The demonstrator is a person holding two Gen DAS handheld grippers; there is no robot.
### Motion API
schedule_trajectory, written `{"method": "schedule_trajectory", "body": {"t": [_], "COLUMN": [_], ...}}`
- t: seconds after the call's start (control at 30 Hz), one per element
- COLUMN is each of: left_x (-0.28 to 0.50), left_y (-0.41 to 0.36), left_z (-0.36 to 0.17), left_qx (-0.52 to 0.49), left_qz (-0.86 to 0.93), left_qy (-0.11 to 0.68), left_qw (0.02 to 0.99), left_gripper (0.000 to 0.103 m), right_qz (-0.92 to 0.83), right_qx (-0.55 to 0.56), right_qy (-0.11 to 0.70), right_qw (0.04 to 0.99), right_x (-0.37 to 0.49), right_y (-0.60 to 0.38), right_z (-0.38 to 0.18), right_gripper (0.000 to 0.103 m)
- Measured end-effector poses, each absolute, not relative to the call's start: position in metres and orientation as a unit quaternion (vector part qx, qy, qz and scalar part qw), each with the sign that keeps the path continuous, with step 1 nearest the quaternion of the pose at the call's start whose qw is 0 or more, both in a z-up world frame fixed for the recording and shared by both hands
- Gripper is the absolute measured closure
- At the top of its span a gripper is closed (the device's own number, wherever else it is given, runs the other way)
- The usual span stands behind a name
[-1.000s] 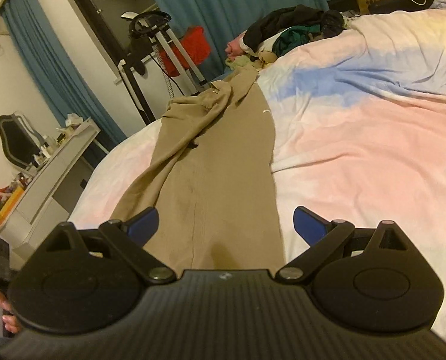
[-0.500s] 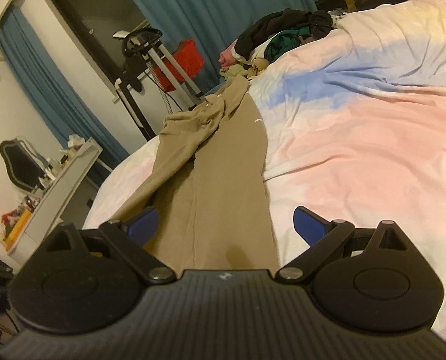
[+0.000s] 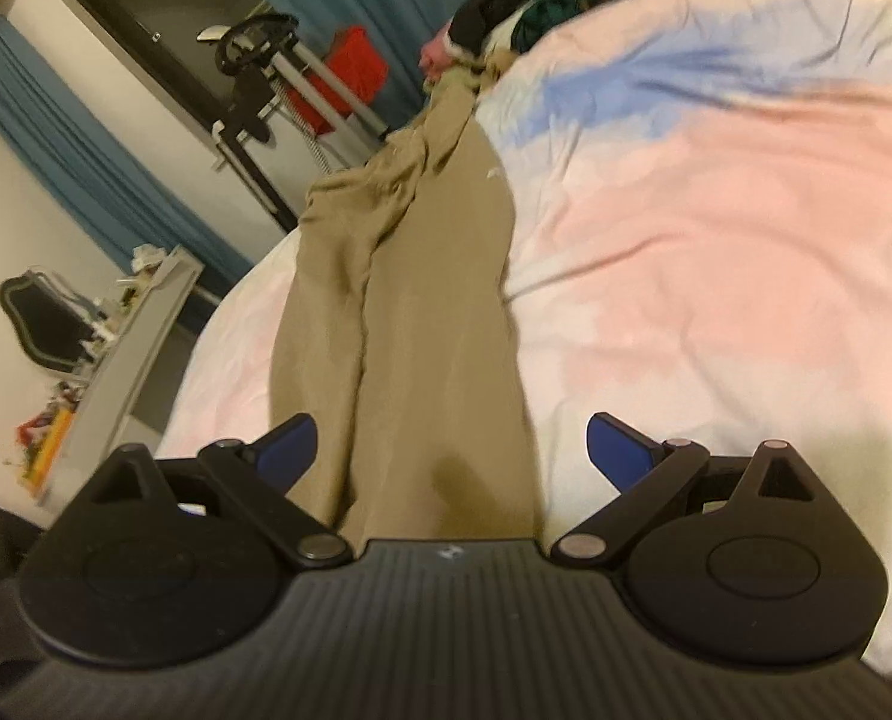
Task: Fold clothes
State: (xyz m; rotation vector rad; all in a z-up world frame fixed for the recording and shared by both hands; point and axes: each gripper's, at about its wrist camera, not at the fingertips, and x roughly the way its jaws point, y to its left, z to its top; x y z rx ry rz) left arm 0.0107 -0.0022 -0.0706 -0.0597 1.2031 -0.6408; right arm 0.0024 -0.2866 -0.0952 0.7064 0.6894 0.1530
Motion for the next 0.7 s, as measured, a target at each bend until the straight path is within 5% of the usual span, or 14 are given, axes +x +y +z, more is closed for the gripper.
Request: {"method": "schedule_trajectory", "body": {"t": [0.1, 0.3, 0.43, 0.63, 0.7], "left_x": [0.021, 0.033, 0.039, 0.036, 0.032], "left_y": [0.027, 0.077, 0.086, 0.085, 0.083], "left_z": [-0.072, -0.08, -0.094, -0.113, -0.118], "left_qx": [-0.116, -0.222, -0.232, -0.239, -0.248], "left_qz": [-0.268, -0.16, -0.108, -0.116, -0.133], "left_qy": [0.556, 0.539, 0.551, 0.584, 0.599], "left_qw": [0.778, 0.796, 0.794, 0.767, 0.749], "left_gripper": [0.05, 0.037, 0.037, 0.039, 0.048], "right_qz": [0.086, 0.075, 0.068, 0.077, 0.092], "right_qx": [0.387, 0.456, 0.471, 0.505, 0.507], "right_qy": [0.343, 0.374, 0.4, 0.421, 0.434], "right_qw": [0.851, 0.804, 0.783, 0.749, 0.739], "right_x": [0.003, 0.002, 0.003, -0.006, -0.011], "right_y": [-0.296, -0.308, -0.307, -0.306, -0.301], "right_z": [-0.107, -0.13, -0.142, -0.153, -0.154], "right_gripper": [0.005, 0.009, 0.029, 0.033, 0.033]}}
